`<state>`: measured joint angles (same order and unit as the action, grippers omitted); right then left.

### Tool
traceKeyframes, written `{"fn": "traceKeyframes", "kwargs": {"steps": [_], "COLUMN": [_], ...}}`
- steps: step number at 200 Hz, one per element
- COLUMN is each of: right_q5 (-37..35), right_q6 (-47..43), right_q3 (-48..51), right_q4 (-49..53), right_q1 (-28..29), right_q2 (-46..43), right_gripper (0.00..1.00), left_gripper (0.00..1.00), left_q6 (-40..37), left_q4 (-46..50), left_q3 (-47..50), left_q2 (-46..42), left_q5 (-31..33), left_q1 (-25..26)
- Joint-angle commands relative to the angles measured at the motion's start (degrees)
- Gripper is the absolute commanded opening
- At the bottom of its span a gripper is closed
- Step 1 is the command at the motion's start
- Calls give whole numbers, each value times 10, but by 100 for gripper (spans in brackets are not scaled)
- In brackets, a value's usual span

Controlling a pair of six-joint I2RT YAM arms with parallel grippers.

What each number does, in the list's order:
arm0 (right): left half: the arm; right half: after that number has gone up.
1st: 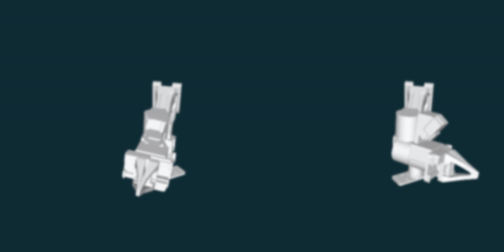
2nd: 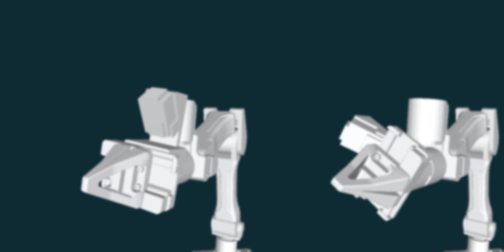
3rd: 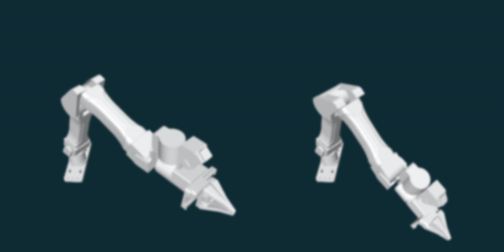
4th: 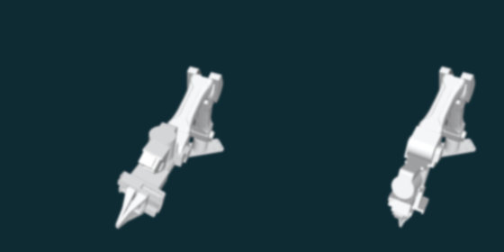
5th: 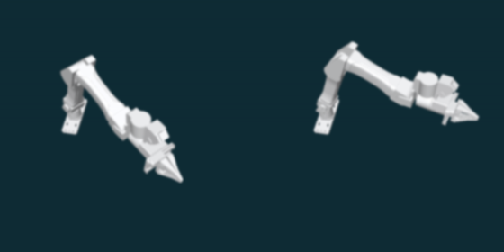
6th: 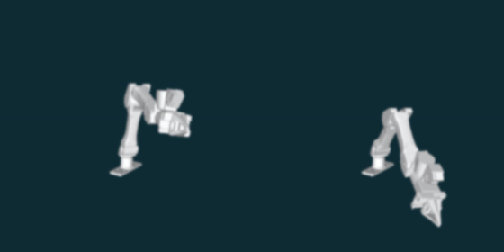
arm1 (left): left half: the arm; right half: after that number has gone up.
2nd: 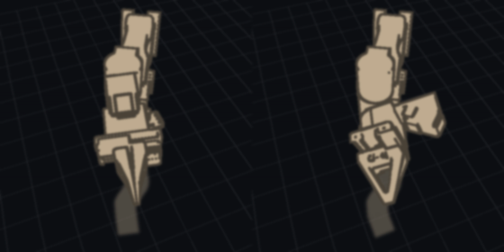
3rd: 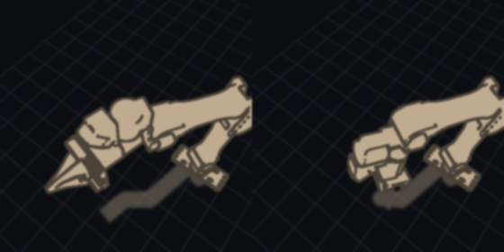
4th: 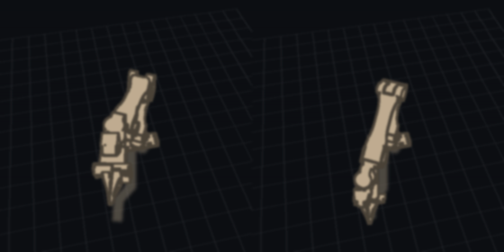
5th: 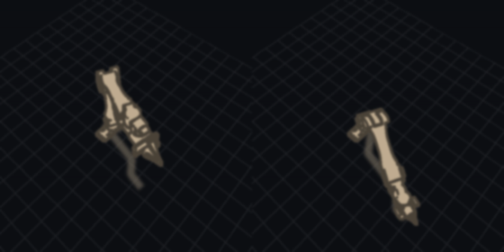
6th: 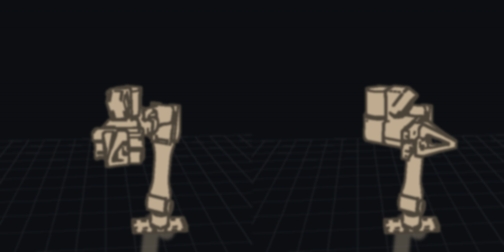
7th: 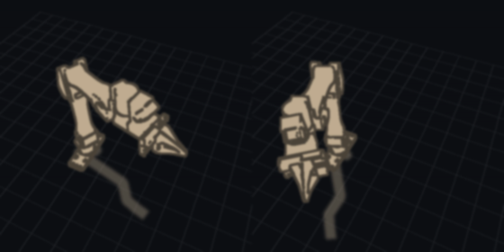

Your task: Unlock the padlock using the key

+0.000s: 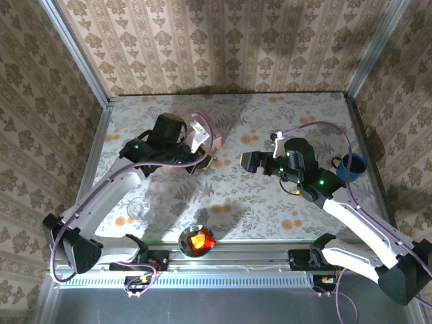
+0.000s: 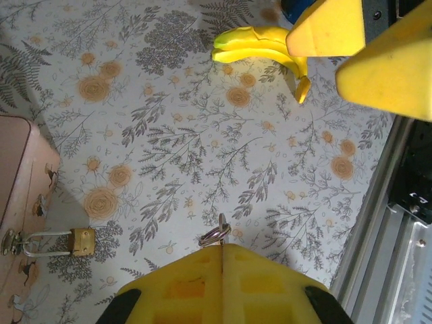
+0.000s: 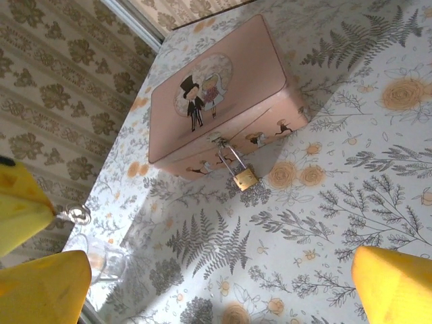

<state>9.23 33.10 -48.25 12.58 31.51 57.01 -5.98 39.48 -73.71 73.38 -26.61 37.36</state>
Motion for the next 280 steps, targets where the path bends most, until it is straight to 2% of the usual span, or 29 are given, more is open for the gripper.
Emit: {"fn": "traceKeyframes", "kwargs": {"steps": [1,41,71,128,208,236,280], "right_q5": [-20,-17,-39,-47,-44,-73,-166], "right_q6": [-29,-43,-65,-83,-95,-94,-65], "right_q3": [14,15,-13,-58,-83,-81,-83], "right_q4": [-14,-46,-32,-57,-58,-45,-2], "right_q1": [17,53,87,107,109,108,104], "right_q2": [-17,-4,23,82,120,120,108], "right_gripper": [100,100,100,87,82,80,66], "left_gripper": [0,0,0,0,0,0,0], "left_q6": [-33,-46,-51,-48,-55,-59,-65], "left_q4": [-9,-47,-48,-37,-27,-27,-22], "left_q3": [4,29,30,31,28,28,34], "left_q2": [-6,-11,-8,-4,-1,-3,-11], "left_q5": [-28,-120,-141,-149,-145,-150,-150], "left_q1": [-12,-33,-34,-25,-15,-14,-12]}}
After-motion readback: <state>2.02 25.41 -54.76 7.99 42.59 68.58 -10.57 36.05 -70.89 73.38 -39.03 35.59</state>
